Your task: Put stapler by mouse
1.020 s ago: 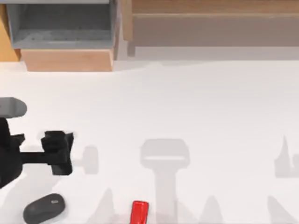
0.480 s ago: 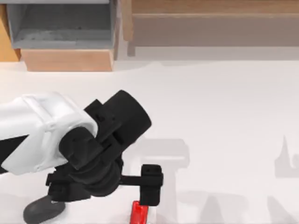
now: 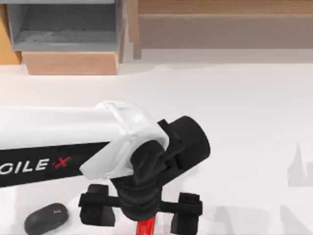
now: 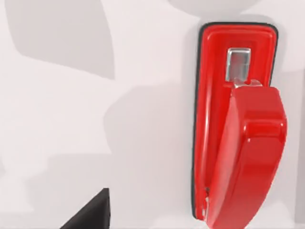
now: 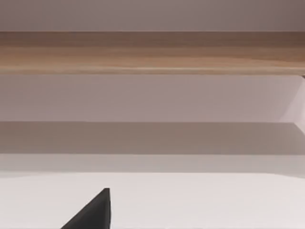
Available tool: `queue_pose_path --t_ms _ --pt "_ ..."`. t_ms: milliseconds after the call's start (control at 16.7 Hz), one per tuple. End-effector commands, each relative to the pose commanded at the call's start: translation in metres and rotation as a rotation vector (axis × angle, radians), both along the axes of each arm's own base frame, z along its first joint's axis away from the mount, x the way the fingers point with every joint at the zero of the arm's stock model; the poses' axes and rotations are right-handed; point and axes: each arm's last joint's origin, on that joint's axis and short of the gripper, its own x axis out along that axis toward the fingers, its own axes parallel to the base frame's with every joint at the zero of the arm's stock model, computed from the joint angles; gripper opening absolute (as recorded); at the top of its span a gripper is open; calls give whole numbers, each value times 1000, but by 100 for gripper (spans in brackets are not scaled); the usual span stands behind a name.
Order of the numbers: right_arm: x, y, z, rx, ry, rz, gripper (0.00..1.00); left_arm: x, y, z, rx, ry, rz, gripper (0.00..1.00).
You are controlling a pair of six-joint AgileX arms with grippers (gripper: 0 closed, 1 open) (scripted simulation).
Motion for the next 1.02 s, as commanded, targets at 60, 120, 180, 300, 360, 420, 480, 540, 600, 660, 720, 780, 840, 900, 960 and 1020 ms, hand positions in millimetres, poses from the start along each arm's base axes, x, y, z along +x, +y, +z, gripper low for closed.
queue_pose_path --t_ms 60,120,180,300,360,420,480,540,600,660,720,780,840,900,960,1020 --pt "0 0 0 0 0 0 100 0 0 0 0 0 0 100" --pt "0 0 0 0 0 0 100 0 0 0 0 0 0 100" --pt "0 0 0 0 0 0 100 1 1 0 -3 -1 3 100" --pt "0 0 0 0 0 0 100 0 1 -5 3 2 0 100" --pt "0 0 0 0 0 0 100 1 0 -11 2 1 0 100" --pt "0 0 0 0 0 0 100 1 0 -17 -1 -1 0 100" --pt "0 0 0 0 0 0 100 1 0 -24 1 0 0 100" --pt "0 0 0 0 0 0 100 1 -1 -32 -1 -1 0 100" --pt "0 0 0 0 0 0 100 1 -1 -39 -4 -3 0 100" --pt "0 0 0 0 0 0 100 0 0 -45 -3 -2 0 100" --pt "0 0 0 0 0 0 100 0 0 -49 -1 0 0 100" --pt "0 0 0 0 0 0 100 0 0 -50 0 0 0 100" --pt "0 0 0 0 0 0 100 0 0 -50 0 0 0 100" --pt "0 0 0 0 0 0 100 0 0 -50 0 0 0 100" --pt "0 0 0 0 0 0 100 0 0 -50 0 0 0 100" --pt "0 0 0 0 0 0 100 0 0 -50 0 0 0 92"
